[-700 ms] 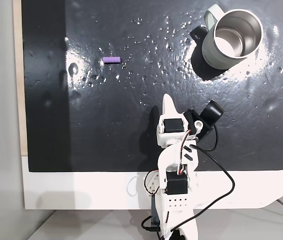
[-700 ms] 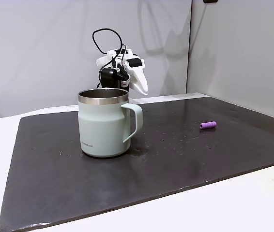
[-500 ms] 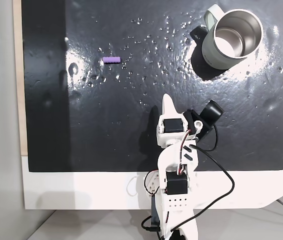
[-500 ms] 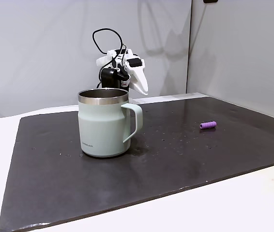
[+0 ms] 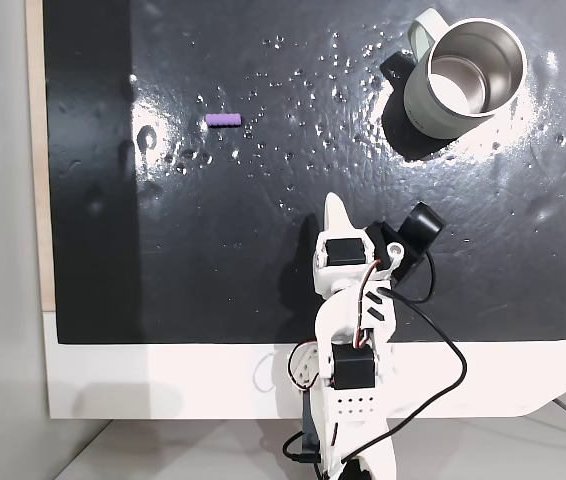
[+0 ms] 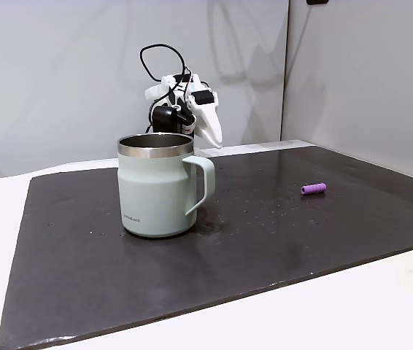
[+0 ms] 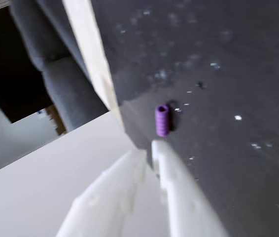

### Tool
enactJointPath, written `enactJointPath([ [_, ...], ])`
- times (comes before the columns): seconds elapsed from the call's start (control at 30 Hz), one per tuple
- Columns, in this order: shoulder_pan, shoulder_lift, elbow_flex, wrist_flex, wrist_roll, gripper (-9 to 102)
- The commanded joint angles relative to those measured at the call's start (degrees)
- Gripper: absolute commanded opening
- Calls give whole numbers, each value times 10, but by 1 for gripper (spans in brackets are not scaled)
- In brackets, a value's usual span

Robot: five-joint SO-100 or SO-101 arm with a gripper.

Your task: Grasp a pengrip and put it in the cup.

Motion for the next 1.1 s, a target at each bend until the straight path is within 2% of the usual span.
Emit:
enactJointPath([
  [0.0, -33, 6, -91, 40, -14, 0],
  [0.4, -88, -218, -372, 150, 0, 0],
  [0.83, -119, -682, -842, 309, 59, 0],
  [1.07, -156, -855, -1042, 388, 101, 11],
])
